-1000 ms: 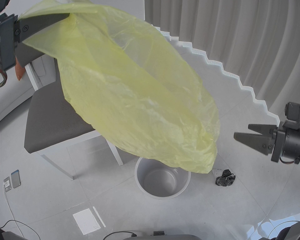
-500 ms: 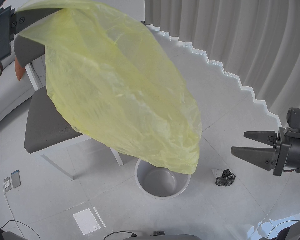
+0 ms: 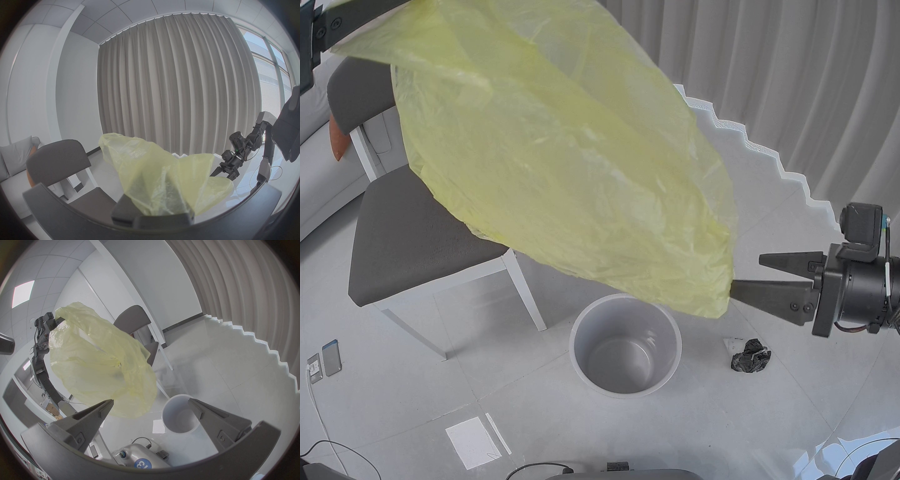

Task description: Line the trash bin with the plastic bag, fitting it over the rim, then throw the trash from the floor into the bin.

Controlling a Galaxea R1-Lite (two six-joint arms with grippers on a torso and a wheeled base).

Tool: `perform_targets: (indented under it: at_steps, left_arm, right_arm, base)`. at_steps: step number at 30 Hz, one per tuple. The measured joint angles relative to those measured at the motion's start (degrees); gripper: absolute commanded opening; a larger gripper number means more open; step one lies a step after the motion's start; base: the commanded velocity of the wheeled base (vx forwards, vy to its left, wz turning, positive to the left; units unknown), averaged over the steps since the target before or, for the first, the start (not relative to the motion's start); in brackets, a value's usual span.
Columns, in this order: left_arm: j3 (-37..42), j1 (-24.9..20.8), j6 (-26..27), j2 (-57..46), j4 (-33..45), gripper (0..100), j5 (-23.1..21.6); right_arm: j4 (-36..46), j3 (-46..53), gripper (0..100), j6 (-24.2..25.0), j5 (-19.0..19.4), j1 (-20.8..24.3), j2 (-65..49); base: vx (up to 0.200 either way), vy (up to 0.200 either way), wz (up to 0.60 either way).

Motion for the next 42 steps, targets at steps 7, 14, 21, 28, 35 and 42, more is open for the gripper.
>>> perform_targets:
  at_steps: [7, 14, 21, 28, 35, 42]
  left_arm:
    - [0.0, -0.9, 0.0, 0.1, -0.5, 0, 0.0]
    - [0.0, -1.0, -0.1, 0.3, -1.4, 0, 0.0]
    - [-0.3, -1.1, -0.1, 0.5, -1.7, 0, 0.0]
    - [-0.4, -1.0, -0.2, 0.6, -1.8, 0, 0.0]
    - [-0.4, -1.0, -0.2, 0.6, -1.8, 0, -0.1]
    - [-0.3, -0.9, -0.2, 0.7, -3.3, 0, -0.2]
  right_arm:
    - [0.0, -3.5, 100, 0.0, 0.2, -0.1, 3.0]
    - [0.0, -5.3, 100, 0.0, 0.2, 0.2, 5.6]
    - [-0.1, -5.7, 100, -0.1, 0.2, 1.1, 7.3]
    - [-0.1, -6.7, 100, -0.1, 0.2, 1.4, 8.6]
    - [-0.6, -7.5, 100, 0.0, 0.2, 1.8, 9.0]
    - [-0.6, -6.7, 100, 0.0, 0.2, 2.2, 9.2]
  base:
    - [0.0, 0.0, 0.0]
    - [0.0, 0.0, 0.0]
    - [0.0, 0.0, 0.0]
    - [0.0, 0.0, 0.0]
    - [0.0, 0.0, 0.0]
    - [0.0, 0.0, 0.0]
